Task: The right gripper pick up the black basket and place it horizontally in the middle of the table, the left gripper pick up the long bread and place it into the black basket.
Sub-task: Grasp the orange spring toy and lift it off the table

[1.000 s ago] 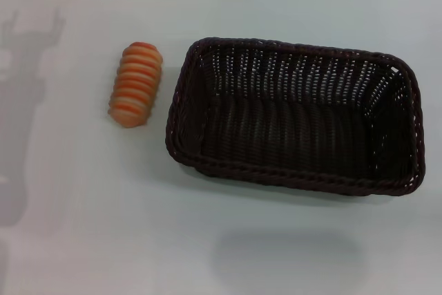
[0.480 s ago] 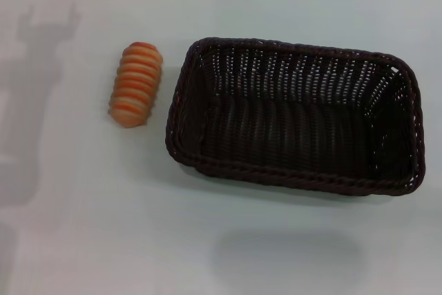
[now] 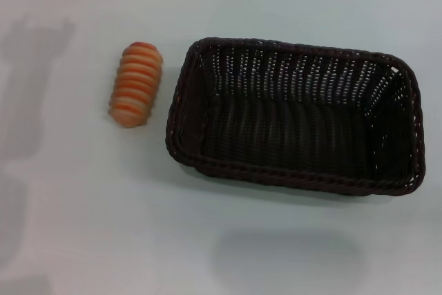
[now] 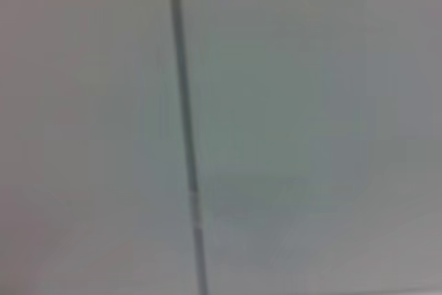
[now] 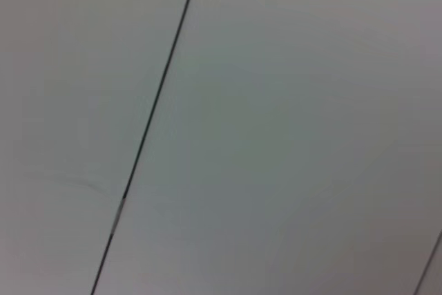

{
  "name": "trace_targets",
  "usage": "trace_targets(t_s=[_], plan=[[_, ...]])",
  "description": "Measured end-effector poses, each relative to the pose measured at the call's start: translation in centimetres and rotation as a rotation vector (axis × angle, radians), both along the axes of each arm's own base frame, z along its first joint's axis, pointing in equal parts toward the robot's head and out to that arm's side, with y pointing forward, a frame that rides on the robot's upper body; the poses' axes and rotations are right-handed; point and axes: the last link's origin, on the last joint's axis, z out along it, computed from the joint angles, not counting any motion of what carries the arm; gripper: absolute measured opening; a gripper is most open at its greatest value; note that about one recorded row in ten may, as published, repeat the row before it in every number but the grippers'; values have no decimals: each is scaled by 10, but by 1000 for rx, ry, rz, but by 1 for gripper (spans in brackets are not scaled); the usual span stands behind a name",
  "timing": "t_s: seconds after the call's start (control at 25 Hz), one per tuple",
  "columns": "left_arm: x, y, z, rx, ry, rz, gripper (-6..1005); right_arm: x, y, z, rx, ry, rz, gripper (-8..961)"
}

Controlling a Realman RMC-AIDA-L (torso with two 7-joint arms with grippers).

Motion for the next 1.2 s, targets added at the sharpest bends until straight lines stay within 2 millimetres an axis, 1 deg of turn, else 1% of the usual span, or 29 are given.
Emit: trace_targets(t_s=[0.16, 0.2, 0.28, 0.4, 0.48, 0.52, 0.56, 0.6, 0.76, 0.8, 0.84, 0.88, 0.92, 0.96, 1.08, 1.12, 1.16, 1.2], plan=[[20, 1, 2, -154, -45, -26, 845, 3, 0, 0, -5, 0, -4, 393], [28, 0, 4, -214, -61, -42, 845, 5, -2, 1, -4, -9, -9, 393], [36, 0, 8, -265, -73, -52, 845, 6, -3, 2, -3, -10, -11, 393], [49, 1, 12, -354, -49, -27, 845, 9, -5, 5, -8, -2, -6, 392], [51, 2, 11, -372, -36, -15, 845, 10, -6, 6, -9, 0, -4, 392], [56, 7, 7, -420, 0, 21, 845, 10, -6, 6, -13, 3, 1, 392], [56, 7, 7, -420, 0, 21, 845, 10, -6, 6, -13, 3, 1, 392], [62, 13, 1, -470, 38, 57, 845, 10, -6, 6, -17, 3, 2, 392], [62, 13, 1, -470, 38, 57, 845, 8, -6, 6, -23, -5, 4, 391], [72, 27, -8, -546, 88, 96, 845, 7, -6, 6, -23, -10, 5, 391], [72, 27, -8, -546, 88, 96, 845, 7, -6, 7, -23, -11, 6, 391], [77, 35, -16, -597, 124, 123, 845, 7, -6, 7, -23, -11, 6, 391], [78, 46, -29, -676, 181, 179, 845, 5, -6, 8, -23, -19, 8, 391], [78, 46, -29, -676, 181, 179, 845, 5, -6, 8, -23, -19, 8, 392], [73, 54, -46, -750, 212, 230, 845, 2, -7, 11, -20, -35, 8, 392], [69, 58, -55, -779, 226, 252, 845, 0, -8, 14, -16, -45, 10, 392], [69, 58, -55, -779, 226, 252, 845, 0, -8, 14, -16, -45, 10, 393], [67, 60, -59, -790, 232, 258, 845, -1, -7, 14, -15, -48, 13, 393]])
